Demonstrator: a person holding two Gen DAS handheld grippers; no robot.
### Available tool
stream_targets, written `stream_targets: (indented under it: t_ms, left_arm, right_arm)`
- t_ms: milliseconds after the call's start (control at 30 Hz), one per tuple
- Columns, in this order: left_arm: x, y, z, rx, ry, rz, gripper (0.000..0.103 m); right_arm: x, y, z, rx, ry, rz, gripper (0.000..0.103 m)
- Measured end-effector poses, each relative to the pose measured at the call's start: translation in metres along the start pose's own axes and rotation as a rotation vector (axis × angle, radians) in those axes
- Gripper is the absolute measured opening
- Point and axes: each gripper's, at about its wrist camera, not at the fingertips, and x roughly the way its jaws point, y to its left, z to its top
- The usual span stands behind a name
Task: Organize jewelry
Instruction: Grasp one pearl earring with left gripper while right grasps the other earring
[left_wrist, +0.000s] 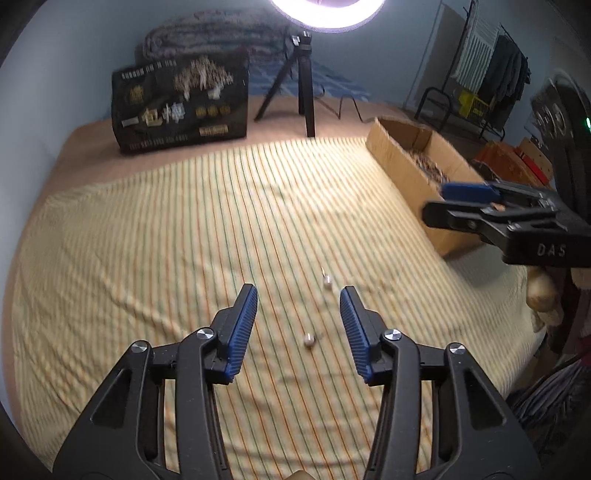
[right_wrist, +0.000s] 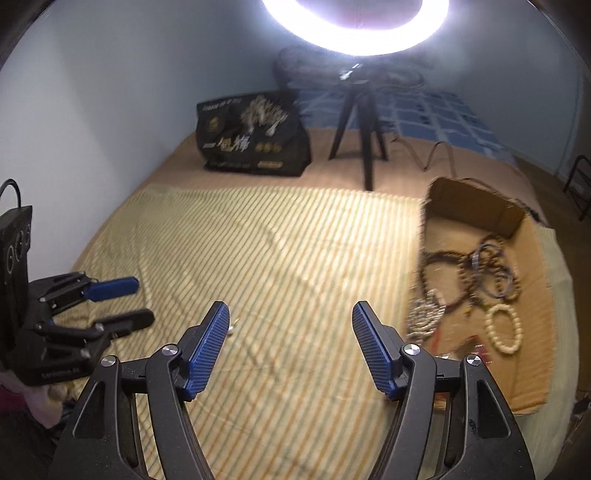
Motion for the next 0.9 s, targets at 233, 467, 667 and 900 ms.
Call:
stream_targets:
  t_ms: [233,467,667,900]
  left_arm:
    - [0.020,-0.003,-0.023,-0.007,0.068,-0.031,0.036]
    - [0.036,-0.005,-0.030,-0.019,0.094,-0.041,0.033]
    - [0.047,-0.010,-0.030,0.009,0.105,-0.038,0.027]
    - [0.057,-0.007,-0.032,0.023,0.107,-0.003,0.020]
  right_arm:
    - [0.038,0.019,-0.011,-0.042,0.083,0.043,0.049]
    - [0.070,0.028,-0.020,-0.039,0.156,0.088,0.039]
    - [0.084,0.033,-0.023,-0.038,0.178,0.093,0.037]
    - [0.089,0.035,-0.023,-0.046,0.188,0.098,0.034]
